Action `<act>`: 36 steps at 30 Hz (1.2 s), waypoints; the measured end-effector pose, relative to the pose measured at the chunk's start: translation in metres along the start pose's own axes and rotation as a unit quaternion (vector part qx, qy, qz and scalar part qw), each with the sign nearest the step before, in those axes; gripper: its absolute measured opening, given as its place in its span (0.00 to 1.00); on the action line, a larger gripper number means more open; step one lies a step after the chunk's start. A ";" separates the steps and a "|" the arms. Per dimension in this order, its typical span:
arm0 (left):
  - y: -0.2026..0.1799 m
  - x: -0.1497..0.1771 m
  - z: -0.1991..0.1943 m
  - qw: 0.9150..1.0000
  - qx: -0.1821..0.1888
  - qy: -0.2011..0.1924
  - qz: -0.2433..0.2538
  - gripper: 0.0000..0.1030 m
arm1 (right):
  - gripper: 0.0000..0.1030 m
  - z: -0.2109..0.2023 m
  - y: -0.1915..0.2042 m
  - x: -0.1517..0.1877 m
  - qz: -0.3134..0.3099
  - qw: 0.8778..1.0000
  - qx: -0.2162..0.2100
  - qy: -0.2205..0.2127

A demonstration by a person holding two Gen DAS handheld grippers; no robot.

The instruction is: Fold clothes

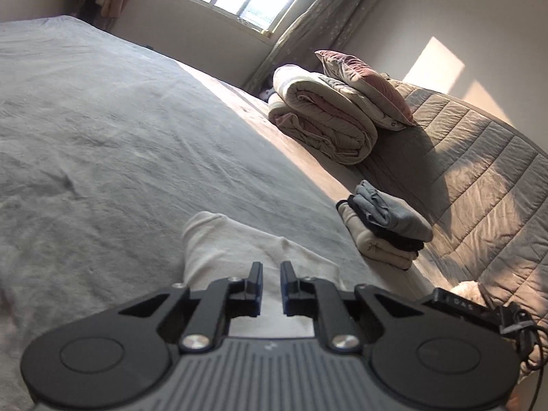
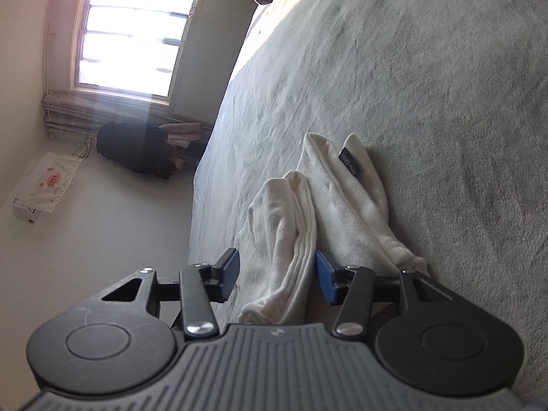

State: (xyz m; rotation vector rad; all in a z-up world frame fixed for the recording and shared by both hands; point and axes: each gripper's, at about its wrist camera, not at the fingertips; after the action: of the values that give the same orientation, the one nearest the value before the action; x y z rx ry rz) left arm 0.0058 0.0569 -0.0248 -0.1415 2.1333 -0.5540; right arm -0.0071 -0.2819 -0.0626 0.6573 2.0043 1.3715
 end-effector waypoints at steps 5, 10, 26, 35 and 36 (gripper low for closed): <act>0.014 0.014 0.014 0.999 -0.051 0.008 0.014 0.10 | 0.52 0.005 0.016 0.014 -0.065 0.997 0.031 -0.002; 0.003 0.025 0.012 0.996 -0.065 -0.007 0.065 0.10 | 0.32 0.021 0.036 0.034 -0.200 0.976 0.085 -0.011; -0.027 0.037 0.010 0.993 0.016 -0.025 0.113 0.10 | 0.17 0.007 0.031 -0.012 -0.193 0.980 0.045 -0.032; -0.045 0.053 0.015 0.984 0.016 -0.010 0.176 0.10 | 0.27 -0.002 0.006 -0.012 -0.178 0.981 0.072 -0.016; -0.045 0.051 0.014 0.984 0.018 -0.012 0.177 0.10 | 0.31 -0.005 0.010 -0.011 -0.187 0.979 0.077 -0.017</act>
State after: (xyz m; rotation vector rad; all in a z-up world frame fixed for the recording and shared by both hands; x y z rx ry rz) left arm -0.0180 -0.0031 -0.0502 0.2468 2.0608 -0.3782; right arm -0.0028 -0.2892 -0.0500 0.3397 2.0909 0.9843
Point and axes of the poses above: each gripper's, at about its wrist camera, not at the fingertips, and z roughly the way its jaws point, y to its left, x to its underside, and after that the axes turned 5 degrees about -x, right-handed
